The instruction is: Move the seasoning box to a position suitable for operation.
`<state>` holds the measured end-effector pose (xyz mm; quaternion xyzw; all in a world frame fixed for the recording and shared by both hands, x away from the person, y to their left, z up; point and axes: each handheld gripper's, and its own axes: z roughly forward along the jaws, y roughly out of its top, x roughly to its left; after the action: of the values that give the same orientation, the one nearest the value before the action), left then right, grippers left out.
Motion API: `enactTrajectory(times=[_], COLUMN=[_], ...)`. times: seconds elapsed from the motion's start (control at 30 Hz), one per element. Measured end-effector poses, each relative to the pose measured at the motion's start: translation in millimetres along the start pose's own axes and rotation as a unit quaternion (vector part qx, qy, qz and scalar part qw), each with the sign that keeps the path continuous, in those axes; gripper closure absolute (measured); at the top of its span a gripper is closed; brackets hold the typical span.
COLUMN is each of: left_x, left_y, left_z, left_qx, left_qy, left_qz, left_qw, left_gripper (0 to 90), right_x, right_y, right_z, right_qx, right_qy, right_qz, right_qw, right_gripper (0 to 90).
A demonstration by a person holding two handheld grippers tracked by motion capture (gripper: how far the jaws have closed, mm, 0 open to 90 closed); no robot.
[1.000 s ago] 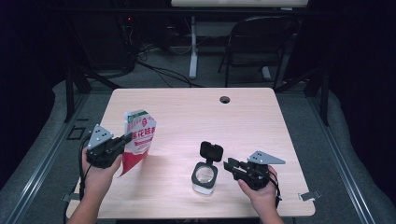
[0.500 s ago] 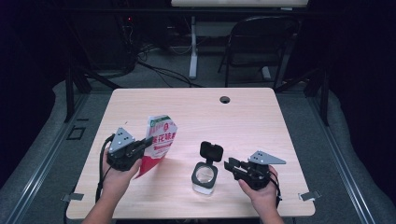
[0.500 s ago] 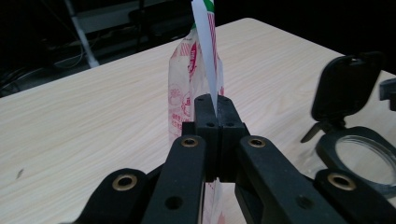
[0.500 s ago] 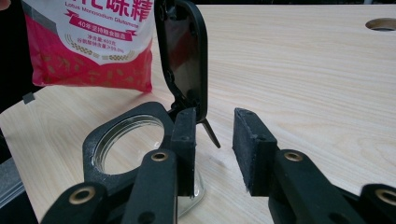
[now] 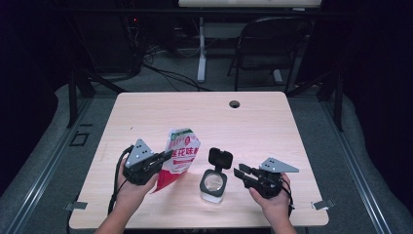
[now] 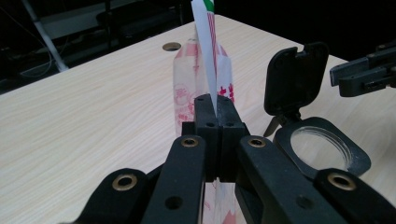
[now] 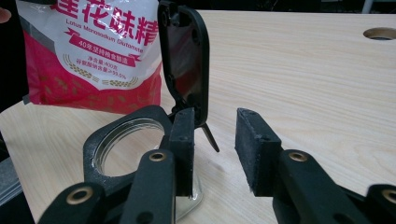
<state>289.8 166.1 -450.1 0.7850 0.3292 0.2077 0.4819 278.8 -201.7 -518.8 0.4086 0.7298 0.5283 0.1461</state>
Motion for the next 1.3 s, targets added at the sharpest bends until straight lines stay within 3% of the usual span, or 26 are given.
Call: enactTrajectory(times=[0.2, 0.3, 0.37, 0.47, 0.53, 0.63, 0.77, 1.1, 1.3], left_x=[2.5, 4.8, 6.3, 8.8, 10.6, 12.6, 12.7, 8.8, 6.6], left_y=[-9.3, -19.1, -24.0, -34.8, -41.4, -48.4, -52.7, -55.5, -55.1], left_z=[-6.0, -10.4, -11.8, -16.0, -17.7, -18.5, -17.8, -17.2, -17.7], left_qx=[0.004, 0.008, 0.009, 0.012, 0.01, 0.015, 0.014, 0.014, 0.017], left_qy=[-0.01, -0.014, -0.017, -0.016, -0.018, -0.024, -0.035, -0.039, -0.039], left_qz=[-0.006, -0.012, -0.02, -0.032, -0.04, -0.045, -0.058, -0.061, -0.058], left_qw=[0.9999, 0.9998, 0.9996, 0.9993, 0.999, 0.9986, 0.9976, 0.9973, 0.9974], left_gripper=[90.0, 90.0, 90.0, 90.0, 90.0, 90.0, 90.0, 90.0, 90.0], right_x=[3.7, 6.6, 7.6, 9.9, 12.4, 18.4, 26.2, 38.5, 51.2], right_y=[1.6, 5.0, 6.4, 9.3, 12.9, 22.2, 29.2, 37.3, 44.2], right_z=[1.0, 0.4, 1.0, -0.3, -2.0, -5.2, -4.4, 8.5, 18.5], right_qx=[-0.001, -0.005, 0.002, 0.008, 0.001, -0.003, -0.005, 0.013, 0.027], right_qy=[0.0, 0.009, 0.014, 0.008, 0.014, 0.023, 0.036, 0.078, 0.094], right_qz=[-0.017, -0.022, -0.017, -0.027, -0.024, -0.039, -0.052, -0.027, -0.045], right_qw=[0.9999, 0.9997, 0.9998, 0.9996, 0.9996, 0.999, 0.998, 0.9965, 0.9943], right_gripper=[65.5, 60.1, 57.5, 55.5, 55.0, 53.1, 50.9, 55.1, 54.3])
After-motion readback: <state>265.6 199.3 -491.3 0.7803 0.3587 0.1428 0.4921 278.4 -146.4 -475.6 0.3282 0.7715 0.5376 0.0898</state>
